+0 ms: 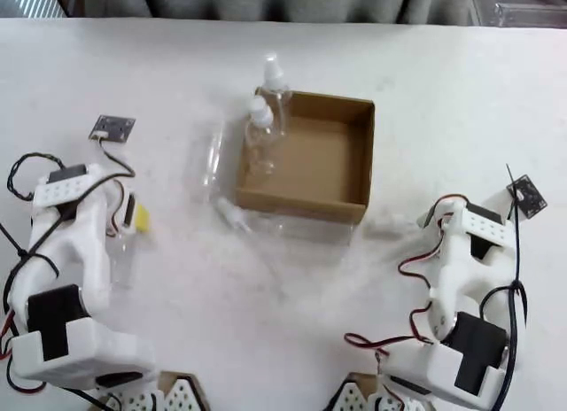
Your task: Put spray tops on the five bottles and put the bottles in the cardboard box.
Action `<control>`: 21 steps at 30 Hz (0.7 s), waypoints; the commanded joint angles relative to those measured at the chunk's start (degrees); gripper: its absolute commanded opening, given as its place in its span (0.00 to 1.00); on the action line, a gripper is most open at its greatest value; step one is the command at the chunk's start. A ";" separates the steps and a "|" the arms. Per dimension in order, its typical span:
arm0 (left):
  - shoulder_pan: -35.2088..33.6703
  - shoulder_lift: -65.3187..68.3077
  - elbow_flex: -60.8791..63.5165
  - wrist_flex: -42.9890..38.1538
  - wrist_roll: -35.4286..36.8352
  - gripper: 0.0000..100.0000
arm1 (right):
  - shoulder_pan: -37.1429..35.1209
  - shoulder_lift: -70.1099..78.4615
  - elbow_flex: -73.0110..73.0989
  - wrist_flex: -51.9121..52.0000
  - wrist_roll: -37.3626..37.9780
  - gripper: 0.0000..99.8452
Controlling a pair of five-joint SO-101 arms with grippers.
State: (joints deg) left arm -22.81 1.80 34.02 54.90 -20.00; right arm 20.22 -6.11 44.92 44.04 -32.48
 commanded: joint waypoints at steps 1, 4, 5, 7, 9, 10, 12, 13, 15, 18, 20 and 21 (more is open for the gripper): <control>0.57 -2.24 0.26 -0.97 0.62 0.02 | -0.57 -1.89 -2.20 -0.48 5.89 0.02; 0.75 -6.81 3.69 -2.81 0.88 0.02 | -0.57 -2.68 -2.46 -0.48 14.07 0.02; 0.75 -9.01 5.19 -3.43 0.88 0.02 | -0.57 -3.12 -2.55 -0.66 16.79 0.02; 0.84 -14.20 7.91 -3.96 0.88 0.02 | -0.57 -4.70 -3.16 -1.01 21.63 0.02; 0.84 -19.82 9.67 -3.96 0.88 0.02 | -0.13 -6.73 -4.84 -0.66 25.14 0.02; 0.84 -22.73 10.11 -3.69 0.88 0.02 | -0.13 -7.78 -5.63 -0.57 26.11 0.02; 0.92 -28.26 10.11 -1.85 0.88 0.02 | -0.13 -10.33 -6.95 -0.66 26.20 0.02; 0.92 -30.99 9.67 -0.70 0.88 0.02 | -0.31 -11.65 -7.47 -0.84 26.20 0.02; 1.01 -36.00 8.09 1.67 1.23 0.02 | -0.57 -14.81 -8.97 -0.66 26.20 0.02; 1.10 -41.89 4.48 5.63 1.32 0.02 | -0.66 -20.44 -12.04 -0.66 26.64 0.02; 2.07 -44.97 1.85 7.65 1.41 0.02 | -1.27 -24.40 -14.33 -0.92 26.64 0.02; 2.68 -46.29 0.79 8.18 1.49 0.02 | -1.98 -26.51 -15.91 -0.92 26.73 0.02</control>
State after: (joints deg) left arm -21.93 -39.08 40.44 60.62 -19.74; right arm 19.96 -25.89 34.90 44.04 -6.46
